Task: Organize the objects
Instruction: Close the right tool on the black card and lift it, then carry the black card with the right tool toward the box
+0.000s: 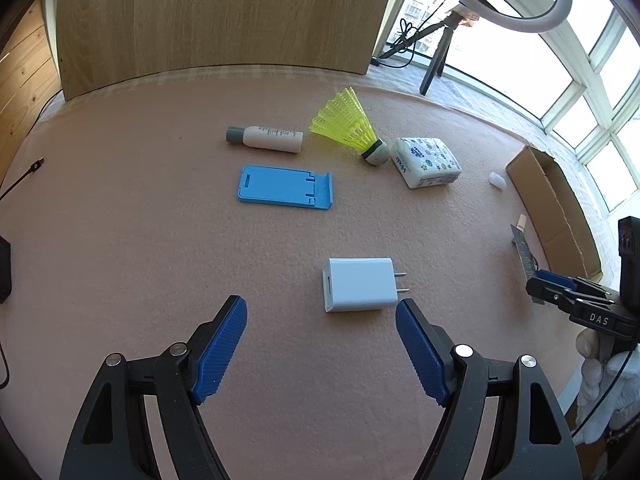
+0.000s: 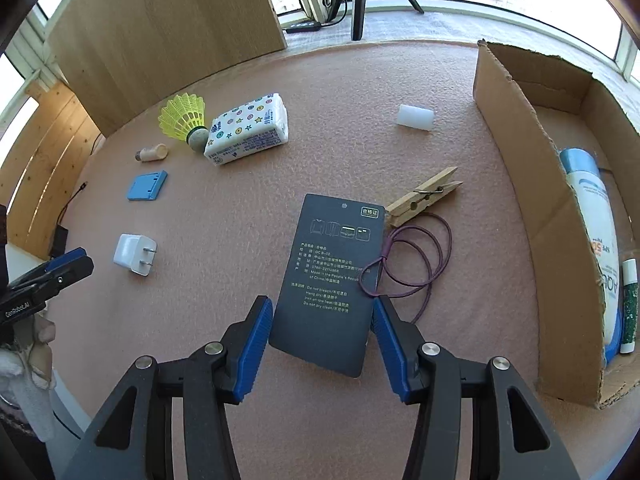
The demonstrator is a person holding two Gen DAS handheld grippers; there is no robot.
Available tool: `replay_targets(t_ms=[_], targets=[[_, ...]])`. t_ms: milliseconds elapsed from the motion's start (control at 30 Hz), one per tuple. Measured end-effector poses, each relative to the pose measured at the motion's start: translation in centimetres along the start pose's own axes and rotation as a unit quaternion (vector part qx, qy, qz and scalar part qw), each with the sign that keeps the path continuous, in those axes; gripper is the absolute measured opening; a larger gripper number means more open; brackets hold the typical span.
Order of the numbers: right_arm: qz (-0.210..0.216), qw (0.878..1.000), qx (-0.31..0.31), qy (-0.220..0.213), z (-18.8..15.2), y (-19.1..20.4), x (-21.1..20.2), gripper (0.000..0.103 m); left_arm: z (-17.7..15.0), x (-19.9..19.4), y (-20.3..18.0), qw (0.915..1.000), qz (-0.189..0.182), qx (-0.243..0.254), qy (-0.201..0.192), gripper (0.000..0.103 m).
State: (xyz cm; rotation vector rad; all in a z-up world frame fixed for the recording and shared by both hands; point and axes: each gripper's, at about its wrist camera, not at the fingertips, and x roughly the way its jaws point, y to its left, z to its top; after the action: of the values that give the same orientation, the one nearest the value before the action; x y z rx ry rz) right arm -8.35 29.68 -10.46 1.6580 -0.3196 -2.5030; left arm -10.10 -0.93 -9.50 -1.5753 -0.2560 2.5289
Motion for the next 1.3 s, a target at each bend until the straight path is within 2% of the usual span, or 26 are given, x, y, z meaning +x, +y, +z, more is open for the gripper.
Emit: replay_targets(t_ms=[67, 100, 167, 200, 333, 467, 633, 733, 833, 1000, 1133, 1300], targets=[[0.005, 1.0, -0.006, -0.009, -0.2, -0.2, -0.9, 0.048, 0.0, 0.1, -0.7, 1.0, 0.0, 0.007, 0.001, 0.08], [0.022, 1.0, 0.003, -0.007, 0.1, -0.7, -0.8, 0.048, -0.1, 0.1, -1.1, 1.0, -0.001, 0.009, 0.002, 0.08], [0.09, 0.994, 0.06, 0.003, 0.1, -2.2, -0.9, 0.048, -0.1, 0.2, -1.7, 0.9999, -0.002, 0.011, 0.002, 0.08], [0.105, 0.991, 0.079, 0.002, 0.1, -2.6, -1.0, 0.048, -0.1, 0.3, -2.0, 0.9999, -0.003, 0.013, 0.002, 0.08], [0.083, 0.995, 0.054, -0.024, -0.2, -1.7, -3.1, 0.048, -0.2, 0.3, -3.0, 0.9998, -0.005, 0.021, 0.004, 0.08], [0.081, 0.995, 0.034, -0.048, 0.1, -1.0, -5.4, 0.048, -0.2, 0.4, -3.4, 0.9998, -0.005, 0.02, 0.005, 0.08], [0.042, 0.996, 0.023, -0.073, 1.0, -2.6, -7.5, 0.048, -0.3, 0.7, -3.6, 0.9998, -0.007, 0.017, 0.007, 0.08], [0.036, 0.996, 0.036, -0.071, 1.3, -4.4, -7.7, 0.048, -0.4, 1.0, -3.8, 0.9998, -0.007, 0.016, 0.011, 0.08], [0.057, 0.995, 0.055, -0.059, 1.4, -6.1, -7.5, 0.048, -0.4, 1.4, -4.1, 0.9998, -0.007, 0.015, 0.013, 0.08], [0.065, 0.994, 0.072, -0.056, 1.6, -7.5, -7.7, 0.048, -0.4, 1.8, -4.6, 0.9998, -0.011, 0.013, 0.014, 0.08], [0.06, 0.997, 0.028, -0.048, 1.4, -5.9, -7.3, 0.048, -0.3, 2.1, -4.9, 0.9997, -0.014, 0.012, 0.015, 0.08], [0.067, 0.998, -0.013, 0.0, 0.7, -3.6, -5.1, 0.05, -0.1, 2.0, -5.0, 0.9997, -0.015, 0.012, 0.013, 0.08]])
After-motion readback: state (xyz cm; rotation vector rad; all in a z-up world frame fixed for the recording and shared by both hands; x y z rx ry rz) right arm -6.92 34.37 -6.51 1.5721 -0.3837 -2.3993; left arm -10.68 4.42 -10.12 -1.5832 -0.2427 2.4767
